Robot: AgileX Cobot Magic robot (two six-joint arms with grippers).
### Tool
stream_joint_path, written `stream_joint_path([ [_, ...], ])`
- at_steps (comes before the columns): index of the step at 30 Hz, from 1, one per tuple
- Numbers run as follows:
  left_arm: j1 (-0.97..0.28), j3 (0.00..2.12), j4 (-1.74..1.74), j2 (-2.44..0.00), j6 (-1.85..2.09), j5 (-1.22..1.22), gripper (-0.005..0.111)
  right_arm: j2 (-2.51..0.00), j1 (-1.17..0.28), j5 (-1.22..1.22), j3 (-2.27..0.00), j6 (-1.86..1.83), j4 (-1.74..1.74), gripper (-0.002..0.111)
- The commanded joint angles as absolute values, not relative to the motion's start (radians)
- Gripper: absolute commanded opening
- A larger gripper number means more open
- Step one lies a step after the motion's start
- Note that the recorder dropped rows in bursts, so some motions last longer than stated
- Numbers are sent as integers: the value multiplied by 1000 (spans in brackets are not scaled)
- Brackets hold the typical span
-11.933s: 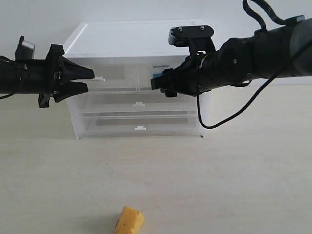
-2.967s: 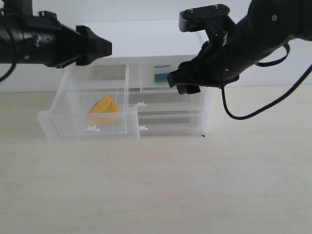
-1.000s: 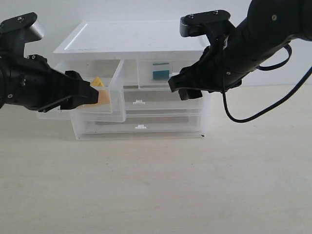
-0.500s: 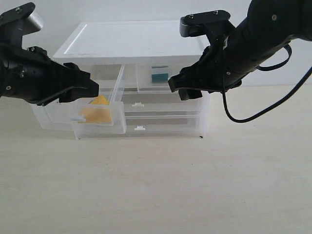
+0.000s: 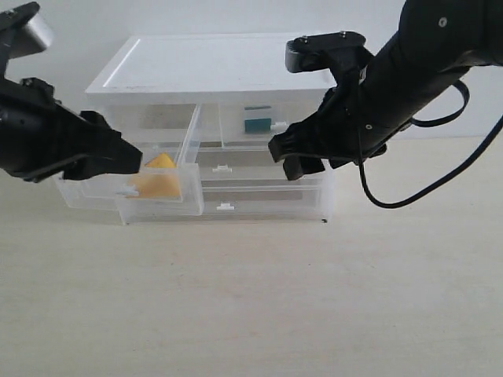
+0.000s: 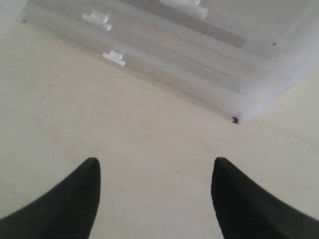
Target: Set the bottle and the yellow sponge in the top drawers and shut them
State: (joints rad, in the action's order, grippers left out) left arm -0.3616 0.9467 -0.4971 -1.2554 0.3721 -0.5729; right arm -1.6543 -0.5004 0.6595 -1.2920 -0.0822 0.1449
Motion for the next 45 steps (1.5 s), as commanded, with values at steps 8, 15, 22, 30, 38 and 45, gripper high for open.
stream_joint_path([
  [8,-360,911,50,-1074,-34,-789,47,-1652,-744,722,-1288,-443,564,30],
  [15,-360,824,41,-1117,-40,-624,4,-1751,-799,538,-1288,-380,565,0],
  [22,-360,824,41,-1318,-40,-491,4,-1838,-797,336,-1288,-380,534,0],
  [30,-360,829,41,-1395,-40,-305,4,-1836,-731,234,-1305,-380,519,0],
  [38,-360,877,34,-1410,-40,-299,4,-1834,-697,173,-1319,-384,517,0],
  [45,-360,894,43,-1410,-40,-254,4,-1803,-697,139,-1319,-391,517,0],
])
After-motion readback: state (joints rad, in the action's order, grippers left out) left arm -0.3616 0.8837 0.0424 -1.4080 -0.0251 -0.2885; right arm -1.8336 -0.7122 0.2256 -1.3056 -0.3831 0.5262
